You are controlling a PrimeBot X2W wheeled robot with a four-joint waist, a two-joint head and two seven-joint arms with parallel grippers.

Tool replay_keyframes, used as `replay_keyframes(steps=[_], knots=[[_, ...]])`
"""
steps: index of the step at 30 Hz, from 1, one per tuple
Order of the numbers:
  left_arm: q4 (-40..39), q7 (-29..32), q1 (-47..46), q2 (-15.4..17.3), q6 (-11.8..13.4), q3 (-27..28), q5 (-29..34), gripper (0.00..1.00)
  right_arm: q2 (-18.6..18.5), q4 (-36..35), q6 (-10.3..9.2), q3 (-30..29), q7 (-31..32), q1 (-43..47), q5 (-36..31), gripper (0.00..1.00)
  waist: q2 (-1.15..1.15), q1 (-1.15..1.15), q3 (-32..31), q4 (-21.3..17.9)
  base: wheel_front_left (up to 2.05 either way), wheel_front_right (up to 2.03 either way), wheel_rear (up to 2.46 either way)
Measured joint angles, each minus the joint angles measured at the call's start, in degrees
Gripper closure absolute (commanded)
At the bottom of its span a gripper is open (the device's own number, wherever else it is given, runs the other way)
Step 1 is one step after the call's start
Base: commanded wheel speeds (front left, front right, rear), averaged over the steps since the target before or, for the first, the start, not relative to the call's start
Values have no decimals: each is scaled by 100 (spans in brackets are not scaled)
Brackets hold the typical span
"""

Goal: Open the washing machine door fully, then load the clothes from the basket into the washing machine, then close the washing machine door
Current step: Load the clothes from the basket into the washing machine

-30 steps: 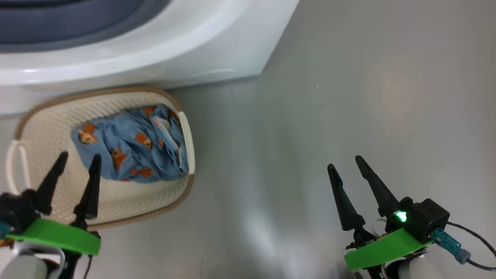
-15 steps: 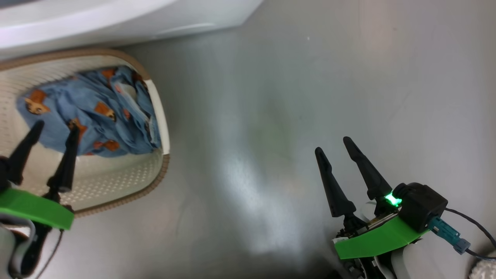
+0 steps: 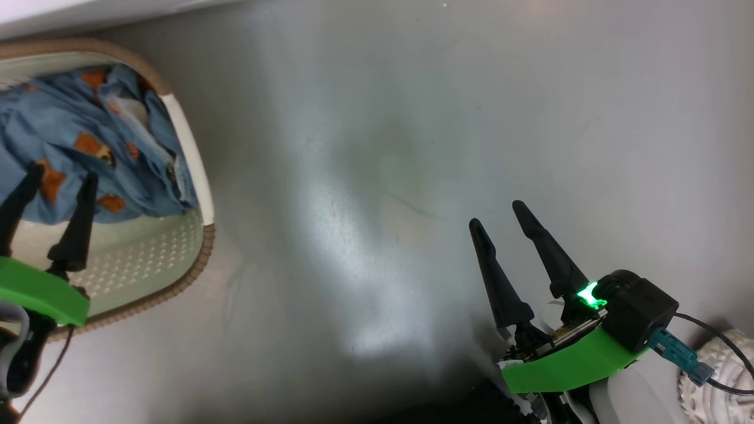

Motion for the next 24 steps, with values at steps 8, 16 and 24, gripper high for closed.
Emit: replay_keyframes(steps=[8,16,24], knots=[[460,0,-458,291,1,-708,-922,0,4,-42,0,137,0,1,43,0,0,0,209,-135,0,0,0],[732,42,-944,619,1,-1433,-1917,0,13,-86,0,231,0,3,157,0,0,0,345,-286,0,0,0],[749,129,-1306,833,1,-1863,-2620,0,18,-131,0,298,0,23,294,0,0,0,479,-431,0,0,0]])
